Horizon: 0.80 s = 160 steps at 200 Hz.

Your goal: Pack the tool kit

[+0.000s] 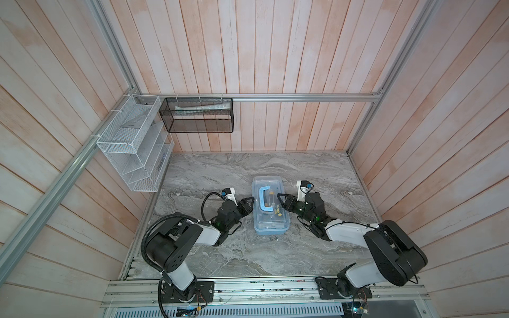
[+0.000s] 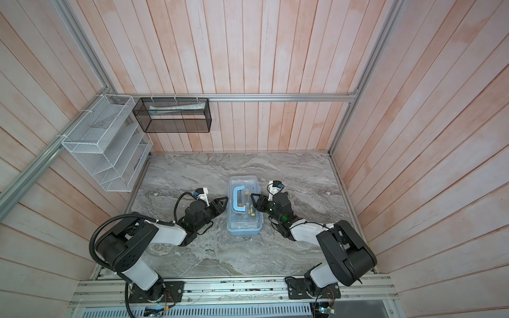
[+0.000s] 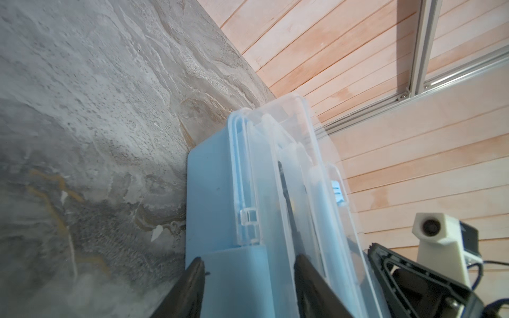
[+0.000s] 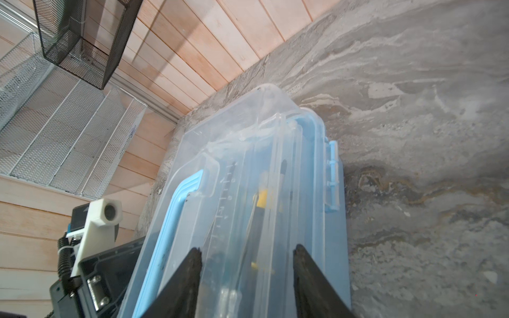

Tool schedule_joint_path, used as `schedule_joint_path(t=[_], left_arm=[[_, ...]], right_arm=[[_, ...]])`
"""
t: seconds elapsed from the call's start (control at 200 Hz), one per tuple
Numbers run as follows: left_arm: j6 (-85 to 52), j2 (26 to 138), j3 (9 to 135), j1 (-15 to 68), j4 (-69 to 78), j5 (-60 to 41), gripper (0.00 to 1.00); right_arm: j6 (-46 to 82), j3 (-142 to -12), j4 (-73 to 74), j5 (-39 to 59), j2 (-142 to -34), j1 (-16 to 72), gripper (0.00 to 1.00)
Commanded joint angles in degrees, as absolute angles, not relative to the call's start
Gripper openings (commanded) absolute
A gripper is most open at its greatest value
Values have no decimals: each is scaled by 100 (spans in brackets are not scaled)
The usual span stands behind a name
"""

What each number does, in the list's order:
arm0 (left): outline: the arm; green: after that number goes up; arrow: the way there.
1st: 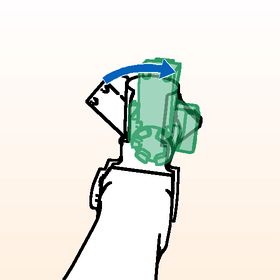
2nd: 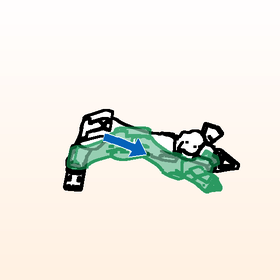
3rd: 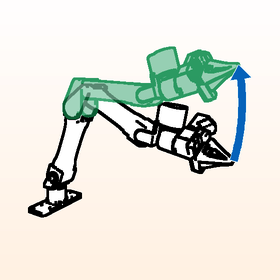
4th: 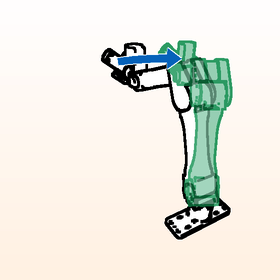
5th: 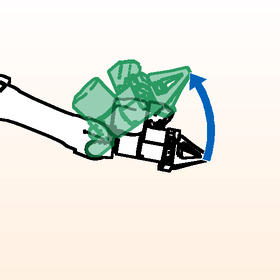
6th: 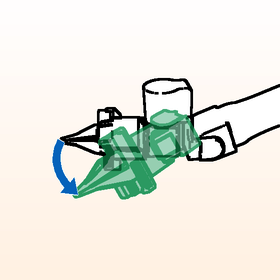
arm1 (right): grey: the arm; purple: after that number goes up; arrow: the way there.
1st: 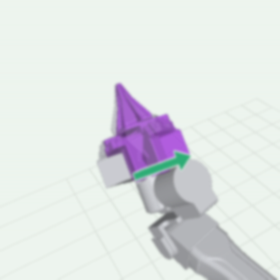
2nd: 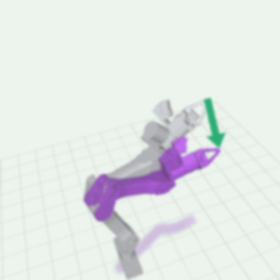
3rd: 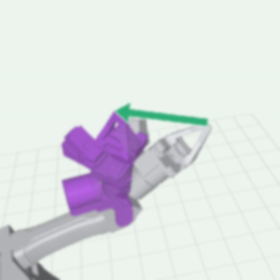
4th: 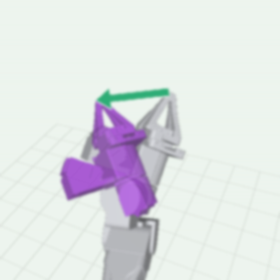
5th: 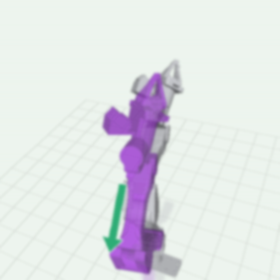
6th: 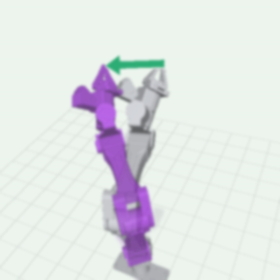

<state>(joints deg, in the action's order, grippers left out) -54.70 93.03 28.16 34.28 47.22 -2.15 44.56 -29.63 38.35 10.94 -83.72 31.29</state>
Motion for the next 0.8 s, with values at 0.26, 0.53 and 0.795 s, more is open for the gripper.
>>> schedule_joint_path(t=[0.26, 0.53, 0.795], left_arm=[[-3920, 7600, 3663, 2719, 1811, 100, 100], [-1917, 6384, 2684, 2430, 2637, 2244, 100], [-512, 6106, 1477, 1916, 4408, 4034, 100]], right_arm=[[3748, -4044, 1514, 2519, -7708, 2462, 98], [2935, -4519, 871, 1200, -7102, 1860, 98], [2268, -3516, 1930, -788, -6226, 1974, 98]])
